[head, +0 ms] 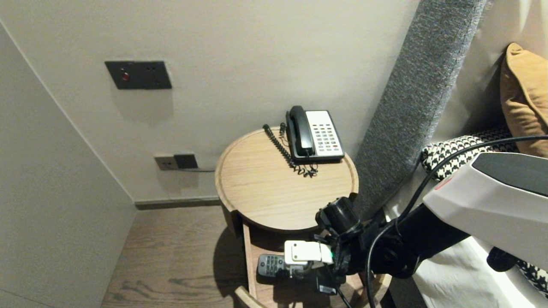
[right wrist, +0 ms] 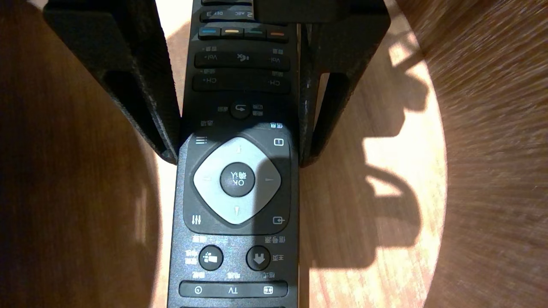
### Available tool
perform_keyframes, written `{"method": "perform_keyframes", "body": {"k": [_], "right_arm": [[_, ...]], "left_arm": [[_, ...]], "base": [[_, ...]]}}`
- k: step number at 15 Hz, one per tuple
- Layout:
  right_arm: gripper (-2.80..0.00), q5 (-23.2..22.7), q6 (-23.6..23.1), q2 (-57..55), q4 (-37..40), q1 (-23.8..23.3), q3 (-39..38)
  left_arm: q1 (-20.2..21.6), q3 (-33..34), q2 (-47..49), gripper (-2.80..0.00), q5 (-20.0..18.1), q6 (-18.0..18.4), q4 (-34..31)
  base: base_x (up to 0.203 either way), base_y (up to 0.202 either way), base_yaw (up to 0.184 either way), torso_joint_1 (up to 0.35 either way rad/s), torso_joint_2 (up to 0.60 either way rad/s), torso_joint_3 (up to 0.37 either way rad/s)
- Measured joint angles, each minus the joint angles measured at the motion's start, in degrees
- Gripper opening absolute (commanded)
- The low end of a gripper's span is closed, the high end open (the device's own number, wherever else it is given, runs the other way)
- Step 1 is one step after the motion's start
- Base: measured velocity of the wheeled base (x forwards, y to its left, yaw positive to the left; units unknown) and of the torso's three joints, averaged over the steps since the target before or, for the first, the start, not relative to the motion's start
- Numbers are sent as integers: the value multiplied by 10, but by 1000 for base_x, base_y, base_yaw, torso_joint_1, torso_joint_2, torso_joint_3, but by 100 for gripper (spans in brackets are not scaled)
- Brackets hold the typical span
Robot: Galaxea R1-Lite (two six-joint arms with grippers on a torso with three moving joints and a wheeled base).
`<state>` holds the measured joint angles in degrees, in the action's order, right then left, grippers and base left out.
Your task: Put the remote controls on the table in the drawer one by one
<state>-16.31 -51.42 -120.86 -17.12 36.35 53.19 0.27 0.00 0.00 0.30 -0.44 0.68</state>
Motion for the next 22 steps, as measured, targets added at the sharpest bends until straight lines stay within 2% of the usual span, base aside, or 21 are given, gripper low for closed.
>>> {"method": "perform_keyframes", "body": {"k": [21, 22], "right_arm": [[-280, 0, -5, -1, 0, -17, -12], [0, 0, -5, -1, 0, -18, -13]], "left_arm": [[0, 0, 0, -280, 0, 0, 0], [0, 0, 0, -280, 0, 0, 0]], "base": [[0, 0, 0, 0, 0, 0], [0, 0, 0, 0, 0, 0]]}}
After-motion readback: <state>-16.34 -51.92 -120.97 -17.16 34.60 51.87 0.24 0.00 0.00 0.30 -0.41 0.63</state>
